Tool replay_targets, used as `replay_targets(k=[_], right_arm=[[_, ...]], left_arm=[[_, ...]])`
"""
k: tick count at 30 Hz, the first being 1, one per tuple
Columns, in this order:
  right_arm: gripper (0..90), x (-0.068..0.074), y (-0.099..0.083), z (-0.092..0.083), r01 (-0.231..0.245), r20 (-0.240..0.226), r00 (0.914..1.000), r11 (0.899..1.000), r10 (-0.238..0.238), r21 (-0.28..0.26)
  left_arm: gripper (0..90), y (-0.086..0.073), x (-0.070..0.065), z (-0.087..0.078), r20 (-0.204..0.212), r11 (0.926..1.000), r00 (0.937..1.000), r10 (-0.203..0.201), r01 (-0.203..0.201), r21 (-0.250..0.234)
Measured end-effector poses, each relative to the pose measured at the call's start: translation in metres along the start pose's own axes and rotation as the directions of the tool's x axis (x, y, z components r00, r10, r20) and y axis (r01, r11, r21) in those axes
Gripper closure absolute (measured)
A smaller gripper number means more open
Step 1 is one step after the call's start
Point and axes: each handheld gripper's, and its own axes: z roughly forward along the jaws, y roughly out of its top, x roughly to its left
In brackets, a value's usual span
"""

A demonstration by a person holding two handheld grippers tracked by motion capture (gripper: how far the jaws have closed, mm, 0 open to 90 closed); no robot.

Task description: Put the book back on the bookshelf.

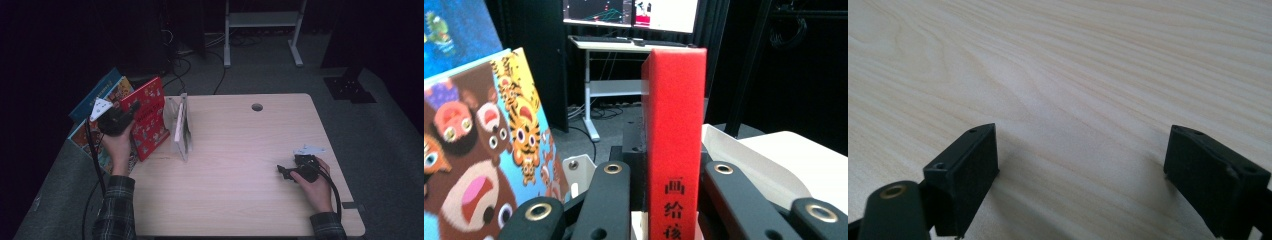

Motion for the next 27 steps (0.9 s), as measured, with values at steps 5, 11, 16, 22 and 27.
replay_targets(k=[5, 11, 16, 22, 27], right_arm=[[13.0, 0.000, 0.000, 0.000, 0.000, 0.000, 1.0000, 1.000, 0.000, 0.000], [12.9, 0.000, 0.000, 0.000, 0.000, 0.000, 1.0000, 1.000, 0.000, 0.000], [12.9, 0.000, 0.000, 0.000, 0.000, 0.000, 1.0000, 1.000, 0.000, 0.000], [13.0, 0.000, 0.000, 0.000, 0.000, 0.000, 1.0000, 1.000, 0.000, 0.000], [13.0, 0.000, 0.000, 0.000, 0.000, 0.000, 1.0000, 1.000, 0.000, 0.000]], left_arm=[[79.1, -0.003, -0.001, -0.003, -0.007, 0.9996, 0.9999, 0.015, -0.015, 0.024], [79.1, -0.011, -0.004, -0.003, -0.017, 0.9957, 0.9983, 0.056, -0.054, 0.075], [79.0, -0.015, -0.006, -0.001, -0.020, 0.9962, 0.9987, 0.047, -0.045, 0.074], [73.3, -0.013, -0.007, -0.001, -0.025, 0.9927, 0.9981, 0.057, -0.054, 0.107], [61.0, -0.014, -0.007, -0.006, -0.034, 0.9913, 0.9982, 0.050, -0.046, 0.124]])
